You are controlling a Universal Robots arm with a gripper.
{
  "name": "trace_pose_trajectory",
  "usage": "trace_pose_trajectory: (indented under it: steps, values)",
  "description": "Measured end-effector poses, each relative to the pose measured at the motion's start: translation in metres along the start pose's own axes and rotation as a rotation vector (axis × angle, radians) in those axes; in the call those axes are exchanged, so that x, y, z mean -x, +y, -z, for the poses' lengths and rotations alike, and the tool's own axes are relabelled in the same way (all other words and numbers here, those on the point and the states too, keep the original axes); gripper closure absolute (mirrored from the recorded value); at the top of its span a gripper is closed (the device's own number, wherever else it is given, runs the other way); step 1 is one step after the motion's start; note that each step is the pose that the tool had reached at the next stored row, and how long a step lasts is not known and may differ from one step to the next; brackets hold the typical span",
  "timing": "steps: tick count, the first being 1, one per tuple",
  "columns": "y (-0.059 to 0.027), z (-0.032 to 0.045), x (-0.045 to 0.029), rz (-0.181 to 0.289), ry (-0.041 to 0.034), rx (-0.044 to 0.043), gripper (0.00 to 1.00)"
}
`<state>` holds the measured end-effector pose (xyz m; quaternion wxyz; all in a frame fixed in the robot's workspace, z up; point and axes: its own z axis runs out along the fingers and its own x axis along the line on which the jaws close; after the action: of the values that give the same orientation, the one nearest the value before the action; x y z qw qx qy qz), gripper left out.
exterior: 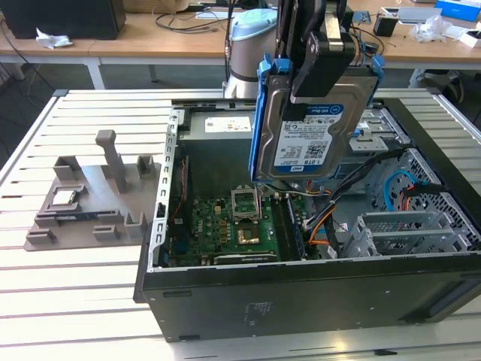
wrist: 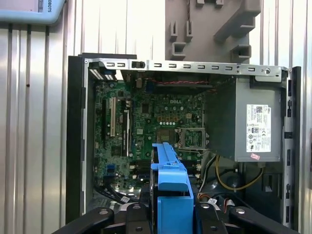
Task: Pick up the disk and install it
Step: 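Pick up the disk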
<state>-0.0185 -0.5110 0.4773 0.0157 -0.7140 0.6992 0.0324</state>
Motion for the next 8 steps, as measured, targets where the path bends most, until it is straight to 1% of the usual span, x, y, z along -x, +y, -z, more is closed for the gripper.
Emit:
trace_pose_trajectory:
  steps: [8]
  values:
    - [-0.0098,-0.0007,-0.0022,0.000,0.0002,0.0001,0.63]
